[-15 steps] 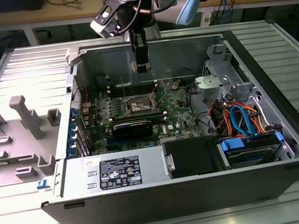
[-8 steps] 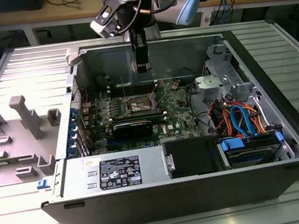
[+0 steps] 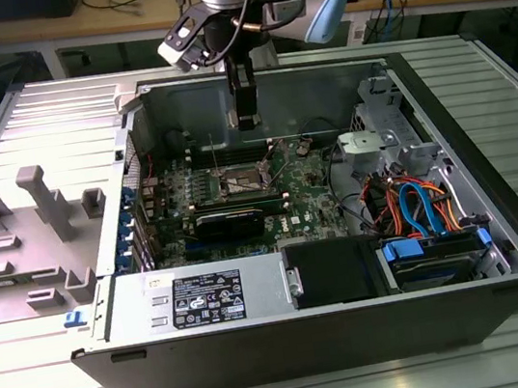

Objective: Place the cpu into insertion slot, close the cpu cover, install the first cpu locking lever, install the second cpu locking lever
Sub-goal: 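Place the cpu into insertion slot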

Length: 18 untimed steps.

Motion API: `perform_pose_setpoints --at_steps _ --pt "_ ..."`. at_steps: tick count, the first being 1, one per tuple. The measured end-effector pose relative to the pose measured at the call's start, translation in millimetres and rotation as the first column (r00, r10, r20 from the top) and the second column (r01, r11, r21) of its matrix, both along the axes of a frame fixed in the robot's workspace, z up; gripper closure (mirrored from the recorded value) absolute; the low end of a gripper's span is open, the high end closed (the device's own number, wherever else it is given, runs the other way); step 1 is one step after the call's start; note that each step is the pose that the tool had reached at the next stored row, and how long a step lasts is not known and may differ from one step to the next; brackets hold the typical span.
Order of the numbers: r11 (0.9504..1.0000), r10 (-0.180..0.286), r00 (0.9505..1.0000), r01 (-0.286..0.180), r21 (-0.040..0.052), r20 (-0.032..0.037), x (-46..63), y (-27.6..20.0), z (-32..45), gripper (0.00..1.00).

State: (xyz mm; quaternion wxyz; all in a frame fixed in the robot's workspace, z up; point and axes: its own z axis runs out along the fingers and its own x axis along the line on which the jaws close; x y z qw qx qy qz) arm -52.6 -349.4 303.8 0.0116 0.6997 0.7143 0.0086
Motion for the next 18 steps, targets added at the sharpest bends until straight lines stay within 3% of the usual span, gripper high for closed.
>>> perform_pose_setpoints --at_steps 13,18 --pt "1.0 0.009 1.0 -0.009 0.0013 0.0 -4.8 -1.2 -13.4 0.45" --pt "1.0 0.009 1.0 -0.009 0.0012 -0.0006 -4.9 -1.5 -22.9 0.45"
